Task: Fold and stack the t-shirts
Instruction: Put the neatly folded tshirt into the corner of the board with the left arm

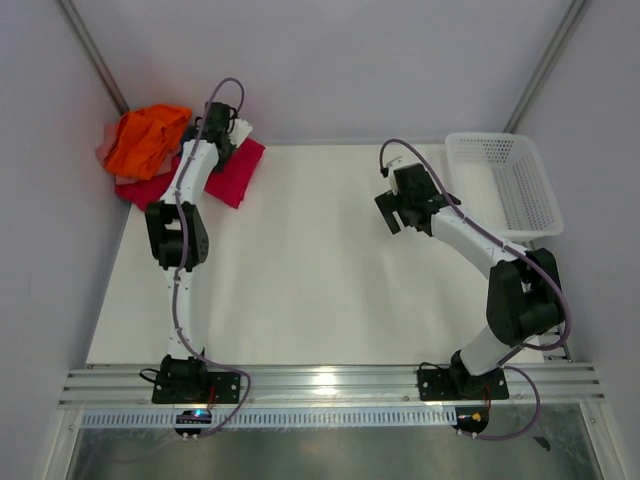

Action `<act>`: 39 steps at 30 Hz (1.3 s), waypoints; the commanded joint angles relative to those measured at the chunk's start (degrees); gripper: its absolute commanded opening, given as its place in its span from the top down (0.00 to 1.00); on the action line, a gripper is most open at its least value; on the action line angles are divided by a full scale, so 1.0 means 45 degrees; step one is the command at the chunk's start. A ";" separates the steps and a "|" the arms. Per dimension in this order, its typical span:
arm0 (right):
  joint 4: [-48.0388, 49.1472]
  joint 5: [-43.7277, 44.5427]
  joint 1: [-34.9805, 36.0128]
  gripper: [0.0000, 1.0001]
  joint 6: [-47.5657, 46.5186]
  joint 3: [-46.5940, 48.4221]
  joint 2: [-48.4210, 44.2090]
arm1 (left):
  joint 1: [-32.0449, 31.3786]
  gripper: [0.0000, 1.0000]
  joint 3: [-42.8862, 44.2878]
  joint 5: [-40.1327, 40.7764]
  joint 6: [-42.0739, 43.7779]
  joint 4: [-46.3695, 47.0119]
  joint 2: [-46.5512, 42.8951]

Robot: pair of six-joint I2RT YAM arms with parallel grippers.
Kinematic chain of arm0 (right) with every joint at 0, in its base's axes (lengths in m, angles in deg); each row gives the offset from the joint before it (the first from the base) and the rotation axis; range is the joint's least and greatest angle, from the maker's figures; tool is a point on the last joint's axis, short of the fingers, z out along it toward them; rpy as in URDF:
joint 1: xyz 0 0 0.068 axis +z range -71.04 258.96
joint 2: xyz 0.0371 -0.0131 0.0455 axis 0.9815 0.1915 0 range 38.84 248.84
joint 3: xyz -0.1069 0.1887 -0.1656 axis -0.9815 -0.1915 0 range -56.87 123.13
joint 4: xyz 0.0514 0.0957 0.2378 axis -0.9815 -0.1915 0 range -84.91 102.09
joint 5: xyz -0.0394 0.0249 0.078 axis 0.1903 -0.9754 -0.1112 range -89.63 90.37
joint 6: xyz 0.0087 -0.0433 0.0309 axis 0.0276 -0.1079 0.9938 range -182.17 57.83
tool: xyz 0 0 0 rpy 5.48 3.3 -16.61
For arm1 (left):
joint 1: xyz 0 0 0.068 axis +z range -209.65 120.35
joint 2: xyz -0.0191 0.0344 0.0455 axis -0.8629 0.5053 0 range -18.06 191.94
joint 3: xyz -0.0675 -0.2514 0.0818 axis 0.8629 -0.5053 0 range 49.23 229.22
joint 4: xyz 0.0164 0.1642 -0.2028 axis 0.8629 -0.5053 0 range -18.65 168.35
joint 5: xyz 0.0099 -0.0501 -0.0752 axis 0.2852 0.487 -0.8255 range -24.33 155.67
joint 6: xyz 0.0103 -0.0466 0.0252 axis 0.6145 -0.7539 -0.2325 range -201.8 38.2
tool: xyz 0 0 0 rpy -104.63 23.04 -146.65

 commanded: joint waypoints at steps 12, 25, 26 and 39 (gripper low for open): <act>0.0742 0.0073 0.0061 0.01 0.0235 -0.0494 0.0081 | 0.1035 1.00 0.1441 0.0655 0.1202 0.3091 -0.2029; 0.0527 -0.0297 0.0022 0.01 0.0351 -0.0846 0.0081 | 0.3279 1.00 0.1813 0.0927 0.1789 0.4478 -0.1815; 0.0508 -0.0375 0.0022 0.01 0.0332 -0.0846 0.0081 | 0.3378 1.00 0.1813 0.1044 0.1750 0.4557 -0.1679; 0.0293 -0.0668 0.0002 0.01 0.0488 -0.0807 0.0570 | 0.4433 1.00 0.1989 0.1826 0.1202 0.5651 -0.0312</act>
